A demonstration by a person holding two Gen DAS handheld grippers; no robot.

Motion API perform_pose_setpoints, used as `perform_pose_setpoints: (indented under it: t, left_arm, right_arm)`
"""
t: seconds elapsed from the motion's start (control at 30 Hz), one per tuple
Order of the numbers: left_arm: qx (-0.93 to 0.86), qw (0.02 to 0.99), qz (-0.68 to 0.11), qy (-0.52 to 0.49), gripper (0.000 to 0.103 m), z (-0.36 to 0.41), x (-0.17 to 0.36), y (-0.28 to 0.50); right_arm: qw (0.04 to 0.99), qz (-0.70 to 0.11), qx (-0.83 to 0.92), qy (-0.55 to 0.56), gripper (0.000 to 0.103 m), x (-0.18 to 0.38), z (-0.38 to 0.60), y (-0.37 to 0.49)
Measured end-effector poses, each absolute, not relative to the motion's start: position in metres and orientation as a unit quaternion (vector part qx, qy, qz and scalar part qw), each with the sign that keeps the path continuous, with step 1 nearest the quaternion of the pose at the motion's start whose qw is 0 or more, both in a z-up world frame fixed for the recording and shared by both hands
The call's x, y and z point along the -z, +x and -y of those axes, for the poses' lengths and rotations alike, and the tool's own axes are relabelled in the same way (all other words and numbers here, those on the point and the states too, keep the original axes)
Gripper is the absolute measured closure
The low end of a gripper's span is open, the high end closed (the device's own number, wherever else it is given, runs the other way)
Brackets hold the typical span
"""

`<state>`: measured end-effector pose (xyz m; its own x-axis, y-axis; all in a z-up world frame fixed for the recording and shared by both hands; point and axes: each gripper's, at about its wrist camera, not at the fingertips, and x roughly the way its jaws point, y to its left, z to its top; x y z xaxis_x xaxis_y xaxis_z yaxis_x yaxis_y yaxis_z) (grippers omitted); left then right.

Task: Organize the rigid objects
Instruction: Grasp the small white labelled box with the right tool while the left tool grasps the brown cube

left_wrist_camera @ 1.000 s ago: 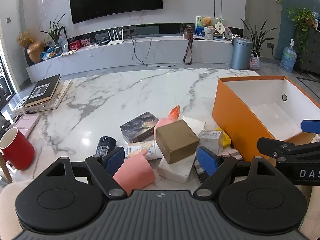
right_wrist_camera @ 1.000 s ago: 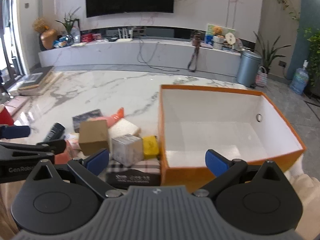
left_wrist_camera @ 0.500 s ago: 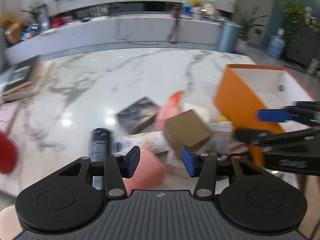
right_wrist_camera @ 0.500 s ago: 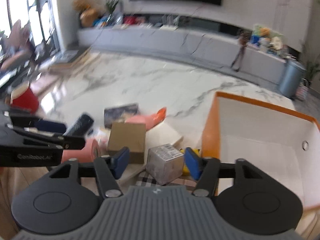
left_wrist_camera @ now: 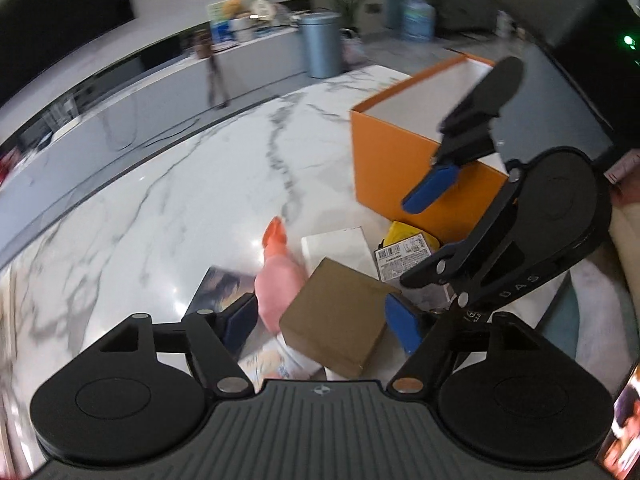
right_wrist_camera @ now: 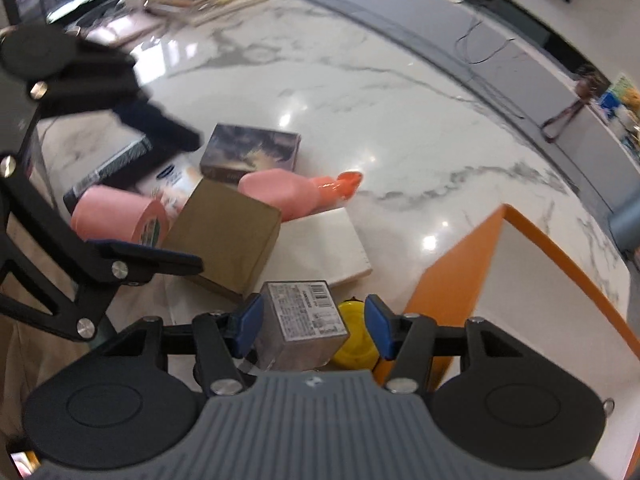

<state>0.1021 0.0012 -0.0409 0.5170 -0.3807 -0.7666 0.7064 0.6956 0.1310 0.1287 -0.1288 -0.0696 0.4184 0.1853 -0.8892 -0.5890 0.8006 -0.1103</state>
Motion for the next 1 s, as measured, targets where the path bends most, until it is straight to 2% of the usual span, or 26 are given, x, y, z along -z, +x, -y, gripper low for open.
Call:
perform_pose_setpoints:
  t: [0.17, 0.6, 0.77, 1.0]
  left_arm:
    - [0.361, 0.815, -0.374, 0.256, 0.014, 0.011, 0.052, 0.117]
    - [0.415, 0.754, -0.400, 0.314, 0.013, 0.037, 0.062, 0.127]
    - [0.401, 0.750, -0.424, 0.312, 0.013, 0.035, 0.072, 0.126]
    - [0.381, 0.762, -0.432, 0.296, 0.023, 0.031, 0.076, 0.128]
  right_arm:
    - [0.800, -0.490, -0.255, -0.233, 0.042, 0.078, 0.126, 0.138]
    - [0.734, -0.524, -0.316, -0.294, 0.043, 0.081, 0.114, 0.151]
    - [0.725, -0.541, -0.318, -0.285, 0.044, 0.091, 0.108, 0.157]
    - [0.726, -0.556, -0.311, -0.258, 0.046, 0.098, 0.110, 0.163]
